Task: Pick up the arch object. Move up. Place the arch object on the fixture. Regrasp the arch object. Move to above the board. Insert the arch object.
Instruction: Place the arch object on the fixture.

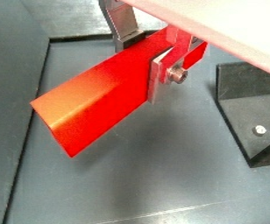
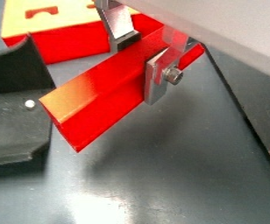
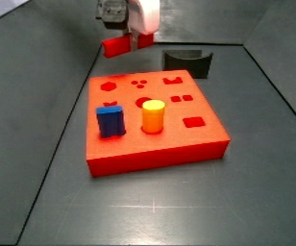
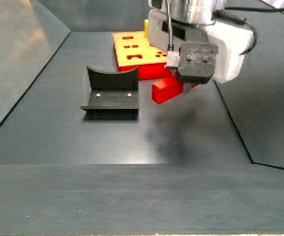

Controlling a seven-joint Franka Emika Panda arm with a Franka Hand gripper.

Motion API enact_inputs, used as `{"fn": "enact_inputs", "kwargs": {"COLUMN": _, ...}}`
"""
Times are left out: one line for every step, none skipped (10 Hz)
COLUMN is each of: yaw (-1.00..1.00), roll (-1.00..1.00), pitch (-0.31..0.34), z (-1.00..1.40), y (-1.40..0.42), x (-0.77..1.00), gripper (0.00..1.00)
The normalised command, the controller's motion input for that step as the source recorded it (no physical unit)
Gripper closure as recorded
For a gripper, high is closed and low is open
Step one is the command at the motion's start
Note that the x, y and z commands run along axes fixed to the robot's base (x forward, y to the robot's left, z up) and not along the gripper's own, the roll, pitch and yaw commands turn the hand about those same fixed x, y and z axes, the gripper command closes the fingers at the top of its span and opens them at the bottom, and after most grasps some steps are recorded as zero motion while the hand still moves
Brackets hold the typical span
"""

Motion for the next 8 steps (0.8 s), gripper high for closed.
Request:
{"fn": "enact_inputs", "kwargs": {"yaw": 0.0, "roll": 0.01, "pitch": -0.003, "z": 1.0, "y": 0.0, "x": 0.0, "gripper": 1.0}}
{"fn": "enact_inputs", "kwargs": {"yaw": 0.0, "roll": 0.02, "pitch": 0.02, "z": 1.0, "y": 0.0, "x": -0.01, "gripper": 1.0}}
{"fn": "enact_inputs", "kwargs": {"yaw": -0.01, "roll": 0.04, "pitch": 0.035, "z": 1.0, "y": 0.0, "x": -0.01, "gripper": 1.0}}
{"fn": "enact_inputs", "kwargs": {"yaw": -0.01, "roll": 0.05, "pitch": 0.044, "z": 1.0, "y": 0.01, "x": -0.02, "gripper": 1.0}}
{"fn": "enact_inputs", "kwargs": {"yaw": -0.01, "roll": 0.07, "pitch": 0.047, "z": 1.0, "y": 0.01, "x": -0.03, "gripper": 1.0}}
{"fn": "enact_inputs", "kwargs": {"yaw": 0.0, "roll": 0.09, "pitch": 0.051, "z": 1.0, "y": 0.0, "x": -0.03, "gripper": 1.0}}
{"fn": "enact_inputs", "kwargs": {"yaw": 0.0, "roll": 0.1, "pitch": 0.054, "z": 1.0, "y": 0.0, "x": -0.03, "gripper": 1.0}}
{"fn": "enact_inputs", "kwargs": {"yaw": 0.01, "roll": 0.1, "pitch": 0.059, "z": 0.99, "y": 0.0, "x": -0.04, "gripper": 1.0}}
